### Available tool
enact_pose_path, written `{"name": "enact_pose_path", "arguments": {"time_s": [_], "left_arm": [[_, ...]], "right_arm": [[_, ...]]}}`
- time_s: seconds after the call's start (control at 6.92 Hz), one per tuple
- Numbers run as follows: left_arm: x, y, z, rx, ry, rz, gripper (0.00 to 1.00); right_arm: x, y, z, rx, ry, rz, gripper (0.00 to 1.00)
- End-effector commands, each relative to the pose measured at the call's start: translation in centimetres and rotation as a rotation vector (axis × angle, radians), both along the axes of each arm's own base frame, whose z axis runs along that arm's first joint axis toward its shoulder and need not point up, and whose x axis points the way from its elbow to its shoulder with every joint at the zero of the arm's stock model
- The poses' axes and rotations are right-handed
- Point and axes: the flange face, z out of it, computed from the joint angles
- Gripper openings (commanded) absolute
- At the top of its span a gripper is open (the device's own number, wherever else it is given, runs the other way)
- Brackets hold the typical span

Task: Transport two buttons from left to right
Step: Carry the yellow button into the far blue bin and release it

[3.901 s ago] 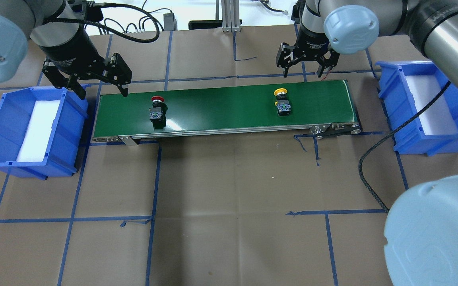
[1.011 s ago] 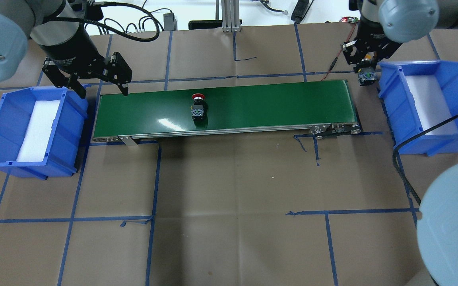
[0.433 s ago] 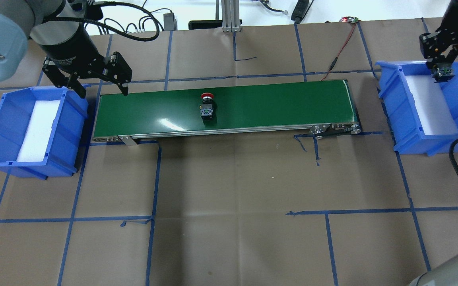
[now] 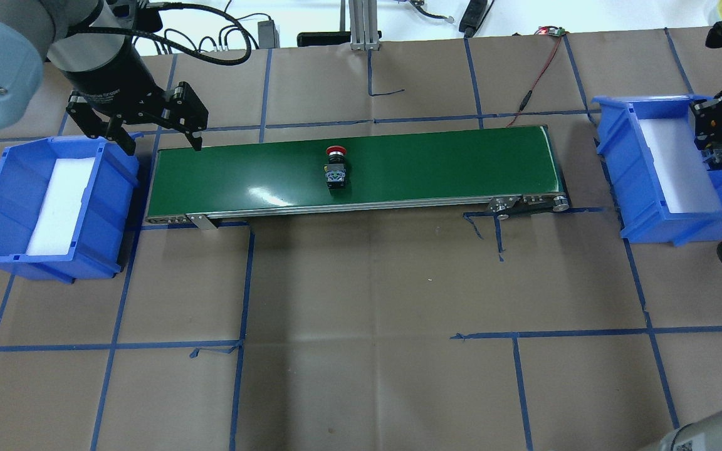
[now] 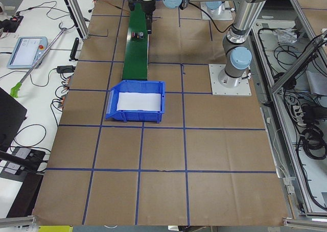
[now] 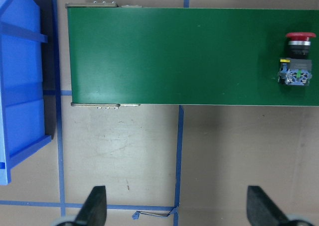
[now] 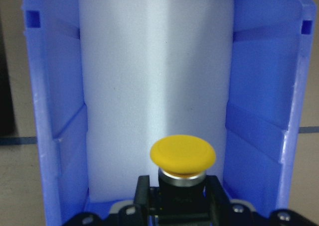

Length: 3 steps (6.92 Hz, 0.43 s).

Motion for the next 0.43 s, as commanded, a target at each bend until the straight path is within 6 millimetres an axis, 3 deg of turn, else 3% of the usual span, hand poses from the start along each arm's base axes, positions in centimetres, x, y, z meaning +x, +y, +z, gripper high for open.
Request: {"name": "enact_pose_path", "arguments": {"time_s": [0.0,0.14,0.29], "left_arm": [[0.0,0.0,0.0,-0.001,0.000,-0.001,1.00],[0.0,0.0,0.0,-0.001,0.000,-0.003,1.00],[0.0,0.0,-0.1,0.001,0.000,-0.003,1.00]], "right_arm": [[-1.4,-0.1,-6.3,0.020,-0.045,-0.006,0.05],[-1.4,-0.6,-9.2,0.030,-0.075,-0.003,0.05],[-1.5,-0.6,-10.5,0.044,-0.087,-0.004,0.09]]}}
